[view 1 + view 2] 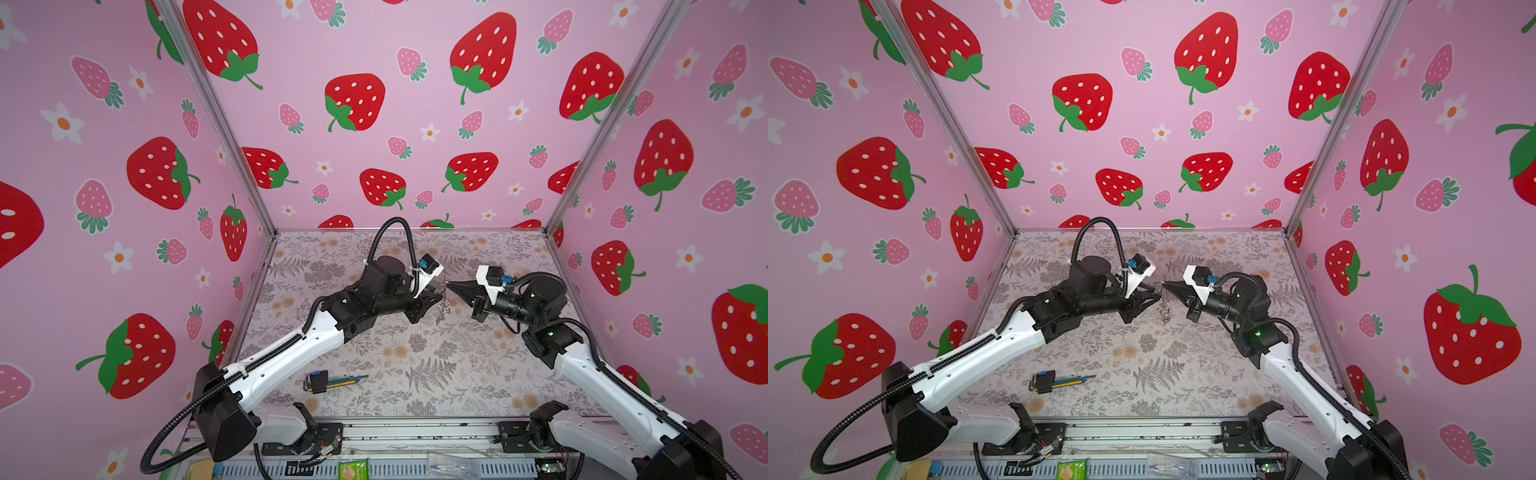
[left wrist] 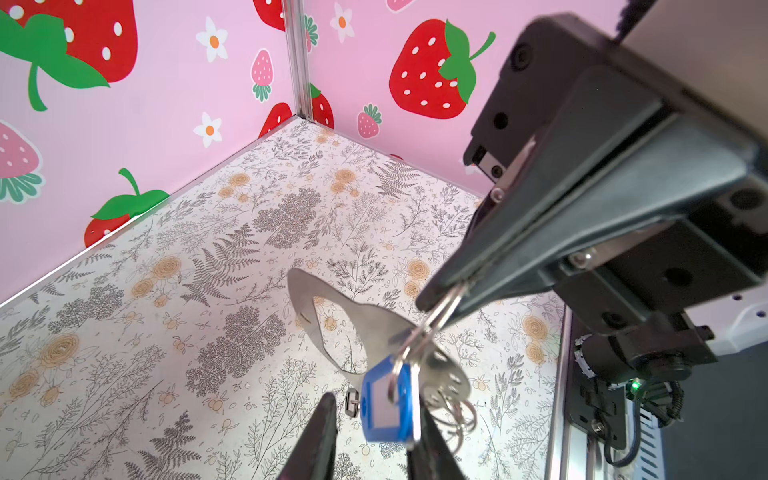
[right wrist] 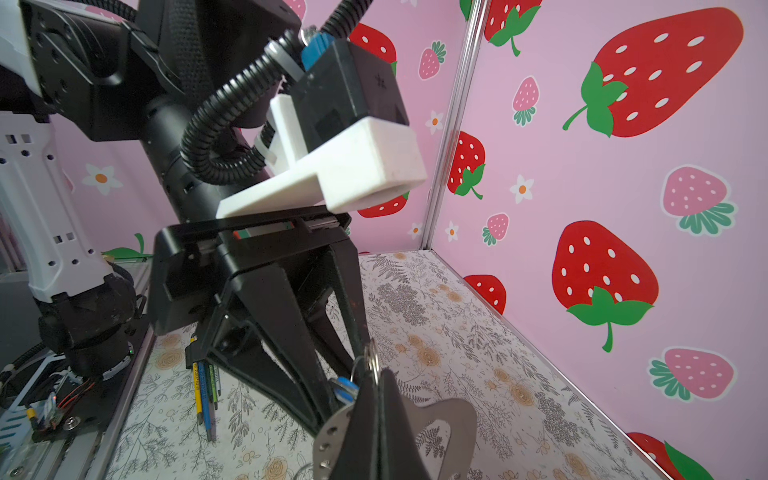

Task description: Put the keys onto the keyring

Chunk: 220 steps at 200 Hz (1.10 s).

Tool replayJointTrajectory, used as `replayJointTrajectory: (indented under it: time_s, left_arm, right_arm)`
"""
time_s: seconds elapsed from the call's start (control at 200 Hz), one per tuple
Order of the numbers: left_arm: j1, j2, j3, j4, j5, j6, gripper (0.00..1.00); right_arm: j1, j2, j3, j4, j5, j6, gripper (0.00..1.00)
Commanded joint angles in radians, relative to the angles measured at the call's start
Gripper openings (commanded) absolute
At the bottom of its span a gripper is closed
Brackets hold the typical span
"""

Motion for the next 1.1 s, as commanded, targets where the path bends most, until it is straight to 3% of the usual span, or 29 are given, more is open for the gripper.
replayJointTrajectory:
  time_s: [0.0, 0.285, 0.69, 1.096]
  left_arm:
    - [-0.002, -0.024, 0.024, 0.042, -0.030, -0.004, 0.30]
    - [-0.024, -0.021, 0.034, 0.048, -0.034, 0.021, 0.26]
    - [-0.031, 0.003, 0.051, 0.022, -0.001, 0.033, 0.00]
    - [-0.036, 0.058, 0.098, -0.024, 0.058, 0.043, 0.00]
  right_arm:
    - [-0.005, -0.001, -0.012, 0.058, -0.017, 0.022, 0.00]
    - [-0.005, 0.012, -0.008, 0.075, -0.012, 0.050, 0.00]
    - [-0.005, 0.008, -0.037, 0.181, 0.021, 0.140, 0.00]
    - [-0.005, 0.000, -0.057, 0.244, 0.066, 0.193, 0.00]
